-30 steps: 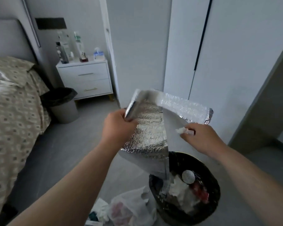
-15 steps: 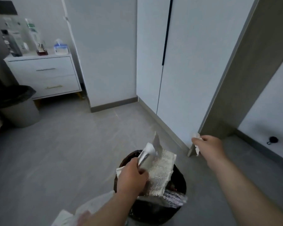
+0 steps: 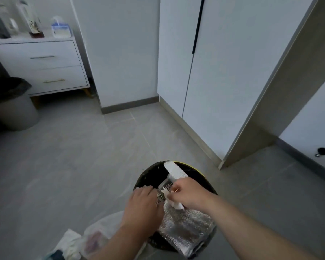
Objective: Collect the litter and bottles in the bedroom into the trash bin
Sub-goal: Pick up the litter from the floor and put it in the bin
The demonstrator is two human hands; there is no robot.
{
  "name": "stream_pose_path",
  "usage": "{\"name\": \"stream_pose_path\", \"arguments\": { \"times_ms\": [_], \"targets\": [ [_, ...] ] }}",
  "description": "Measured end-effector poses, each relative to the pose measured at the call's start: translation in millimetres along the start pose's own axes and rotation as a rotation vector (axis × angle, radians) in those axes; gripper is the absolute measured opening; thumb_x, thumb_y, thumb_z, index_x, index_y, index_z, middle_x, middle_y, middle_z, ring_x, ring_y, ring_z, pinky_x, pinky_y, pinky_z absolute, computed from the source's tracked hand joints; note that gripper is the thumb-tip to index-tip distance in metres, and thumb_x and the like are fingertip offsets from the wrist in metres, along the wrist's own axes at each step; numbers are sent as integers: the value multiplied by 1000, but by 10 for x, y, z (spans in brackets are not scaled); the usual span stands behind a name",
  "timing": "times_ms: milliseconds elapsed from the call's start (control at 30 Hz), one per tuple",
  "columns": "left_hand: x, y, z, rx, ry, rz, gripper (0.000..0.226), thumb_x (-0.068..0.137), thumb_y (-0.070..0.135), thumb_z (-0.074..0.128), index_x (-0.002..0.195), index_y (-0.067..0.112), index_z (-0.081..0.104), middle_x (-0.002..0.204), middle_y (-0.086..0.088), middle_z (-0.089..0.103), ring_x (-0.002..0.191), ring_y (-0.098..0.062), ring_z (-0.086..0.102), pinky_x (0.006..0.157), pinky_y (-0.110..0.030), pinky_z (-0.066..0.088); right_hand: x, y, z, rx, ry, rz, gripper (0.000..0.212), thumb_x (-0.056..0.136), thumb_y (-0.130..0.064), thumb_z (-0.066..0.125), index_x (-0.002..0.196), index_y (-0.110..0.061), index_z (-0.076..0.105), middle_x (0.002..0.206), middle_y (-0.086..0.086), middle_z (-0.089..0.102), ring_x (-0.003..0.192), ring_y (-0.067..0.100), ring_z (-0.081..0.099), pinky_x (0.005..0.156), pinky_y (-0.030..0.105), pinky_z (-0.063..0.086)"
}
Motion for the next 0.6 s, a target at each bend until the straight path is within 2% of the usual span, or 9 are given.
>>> {"name": "stream_pose_path", "arguments": {
  "times_ms": [67, 100, 133, 167, 200, 300, 433, 533, 600],
  "targets": [
    [-199, -179, -35, -61, 12, -30, 72, 77, 61, 38, 123, 11, 61, 134, -9, 57, 126, -25, 52, 100, -32, 42, 34, 75, 168, -65, -5, 4, 33, 89, -42, 58, 89, -11, 68, 77, 5, 64, 81, 24, 63, 64, 27, 40],
    [-285, -249, -24, -106, -52, -50, 89, 76, 70, 33, 140, 9, 43, 152, -11, 32, 142, -24, 28, 110, -31, 27, 46, 105, 267, -101, -57, -7, 36, 88, -50, 56, 101, -19, 68, 88, 2, 67, 93, 22, 64, 71, 26, 44],
    [-360, -314, 13, -147, -129, -54, 105, 71, 81, 26, 150, 12, 17, 158, -5, 1, 146, -19, 0, 114, -28, 9, 49, 123, 371, -168, -146, -20, 49, 84, -57, 56, 119, -23, 62, 108, 2, 67, 108, 21, 61, 83, 25, 45],
    [-420, -358, 27, -175, -212, -55, 116, 64, 89, 25, 151, 17, -4, 154, 1, -22, 142, -14, -20, 114, -26, -3, 50, 150, 478, -253, -247, -36, 67, 80, -61, 59, 136, -25, 48, 130, 3, 58, 123, 21, 52, 96, 27, 42],
    [-446, -394, 37, -173, -252, -49, 122, 59, 90, 30, 148, 19, -15, 149, 5, -33, 137, -11, -30, 113, -25, -9, 58, 174, 567, -332, -315, -62, 83, 77, -61, 62, 145, -24, 33, 146, 3, 44, 133, 22, 42, 105, 30, 37],
    [-436, -409, 36, -160, -254, -66, 129, 55, 85, 45, 145, 19, -21, 147, 8, -38, 135, -8, -33, 114, -25, -10, 165, 262, 732, -515, -366, -139, 90, 80, -54, 63, 151, -22, 17, 158, 5, 18, 142, 26, 28, 113, 38, 31],
    [-457, -430, 79, -188, -234, -73, 131, 54, 86, 47, 148, 21, -18, 149, 10, -37, 135, -6, -34, 112, -24, -12, 406, 415, 976, -614, -437, -120, 85, 88, -40, 62, 152, -18, 11, 160, 8, 8, 144, 30, 21, 114, 42, 28],
    [-457, -450, 100, -206, -251, -71, 129, 57, 85, 49, 147, 23, -19, 149, 11, -38, 135, -6, -35, 112, -24, -12, 610, 575, 1143, -677, -531, -36, 86, 91, -40, 58, 153, -21, 2, 162, 7, -6, 148, 29, 4, 119, 45, 17],
    [-466, -456, 107, -215, -261, -65, 128, 58, 84, 50, 147, 22, -18, 148, 10, -38, 135, -6, -36, 114, -24, -12, 701, 722, 1240, -705, -556, 5, 81, 95, -39, 52, 153, -20, -1, 161, 9, -8, 148, 30, 1, 119, 45, 14]
  ]
}}
Point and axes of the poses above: each hand's wrist, its own x-axis towards the middle knuckle, its own z-axis out of the palm, y = z × x, the point moved 1 cm from there along x, towards the middle knuckle
